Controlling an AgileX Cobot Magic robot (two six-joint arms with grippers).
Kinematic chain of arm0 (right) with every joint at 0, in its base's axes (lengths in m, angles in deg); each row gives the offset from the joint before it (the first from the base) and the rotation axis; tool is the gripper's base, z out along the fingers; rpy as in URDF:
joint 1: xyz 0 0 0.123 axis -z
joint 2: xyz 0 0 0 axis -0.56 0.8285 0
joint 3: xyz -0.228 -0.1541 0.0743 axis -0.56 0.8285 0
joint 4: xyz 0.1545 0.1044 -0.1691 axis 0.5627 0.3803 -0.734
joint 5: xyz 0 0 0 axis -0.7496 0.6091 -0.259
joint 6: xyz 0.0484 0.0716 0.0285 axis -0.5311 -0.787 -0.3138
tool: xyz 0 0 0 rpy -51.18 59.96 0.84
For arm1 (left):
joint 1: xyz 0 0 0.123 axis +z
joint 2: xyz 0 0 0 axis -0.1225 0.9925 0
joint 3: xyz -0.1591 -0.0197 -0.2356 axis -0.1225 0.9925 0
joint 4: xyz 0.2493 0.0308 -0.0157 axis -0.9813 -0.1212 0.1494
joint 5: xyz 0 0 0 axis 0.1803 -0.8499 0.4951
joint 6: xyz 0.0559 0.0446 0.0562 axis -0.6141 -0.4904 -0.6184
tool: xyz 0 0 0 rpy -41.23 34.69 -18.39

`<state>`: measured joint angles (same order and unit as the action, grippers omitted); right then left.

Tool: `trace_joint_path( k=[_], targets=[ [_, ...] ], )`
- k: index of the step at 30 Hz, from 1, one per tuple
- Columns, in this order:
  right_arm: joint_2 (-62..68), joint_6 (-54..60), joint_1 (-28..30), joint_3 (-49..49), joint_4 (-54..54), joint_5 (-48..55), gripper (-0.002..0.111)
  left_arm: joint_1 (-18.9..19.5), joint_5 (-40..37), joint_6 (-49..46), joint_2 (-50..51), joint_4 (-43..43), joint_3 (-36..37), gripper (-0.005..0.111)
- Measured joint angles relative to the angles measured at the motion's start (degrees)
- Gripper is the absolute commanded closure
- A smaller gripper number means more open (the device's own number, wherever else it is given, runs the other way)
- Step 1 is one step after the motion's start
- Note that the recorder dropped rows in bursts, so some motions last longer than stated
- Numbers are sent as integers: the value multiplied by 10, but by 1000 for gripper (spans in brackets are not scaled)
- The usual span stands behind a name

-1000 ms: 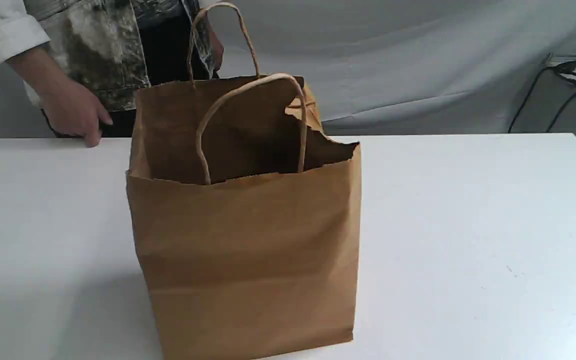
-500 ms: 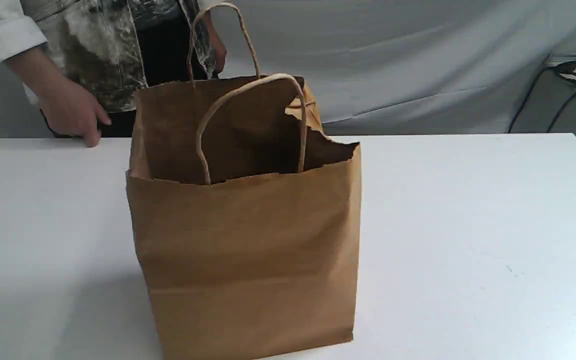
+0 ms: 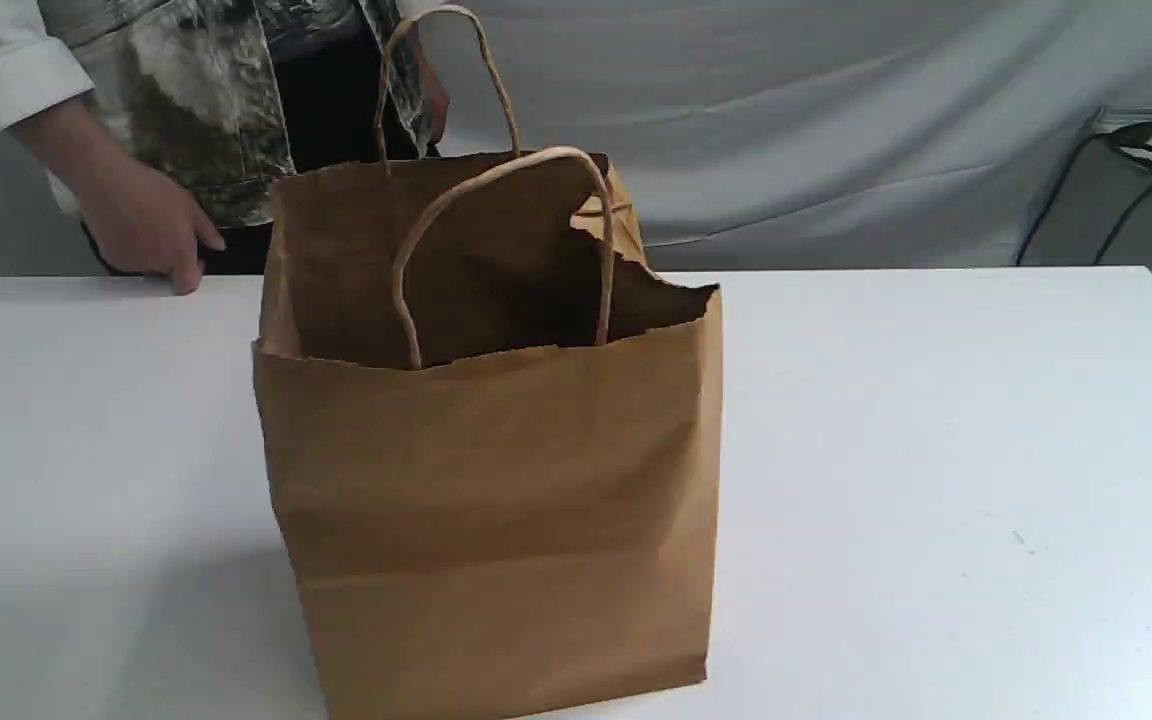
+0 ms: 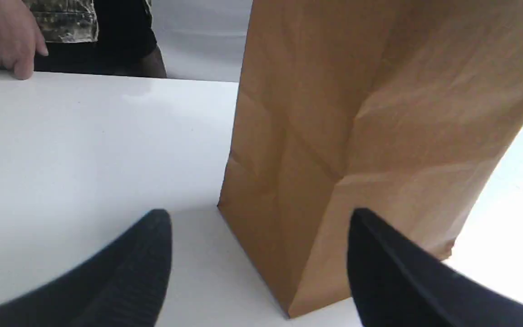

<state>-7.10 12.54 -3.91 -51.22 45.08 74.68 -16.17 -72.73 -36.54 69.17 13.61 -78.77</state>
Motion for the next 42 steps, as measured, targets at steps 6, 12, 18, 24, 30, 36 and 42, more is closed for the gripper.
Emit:
trace_joint_path(
  k=[6, 12, 18, 24, 30, 36, 42],
  targets=[
    [0, -9, 0, 57, 9, -55, 57, 0, 0, 0, 0, 0, 0, 48],
    [0, 17, 0, 61, -4, -63, 57, 0, 0, 0, 0, 0, 0, 48],
    [0, 33, 27, 61, -35, -63, 57, 0, 0, 0, 0, 0, 0, 48],
    [0, 36, 155, 61, -40, -59, 57, 0, 0, 0, 0, 0, 0, 48],
    [0, 32, 282, 61, -40, -46, 57, 0, 0, 0, 0, 0, 0, 48],
    [0, 32, 328, 61, -58, 1, 57, 0, 0, 0, 0, 0, 0, 48],
    [0, 27, 329, 61, -93, 91, 57, 0, 0, -1, 0, 0, 0, 48]
  ],
)
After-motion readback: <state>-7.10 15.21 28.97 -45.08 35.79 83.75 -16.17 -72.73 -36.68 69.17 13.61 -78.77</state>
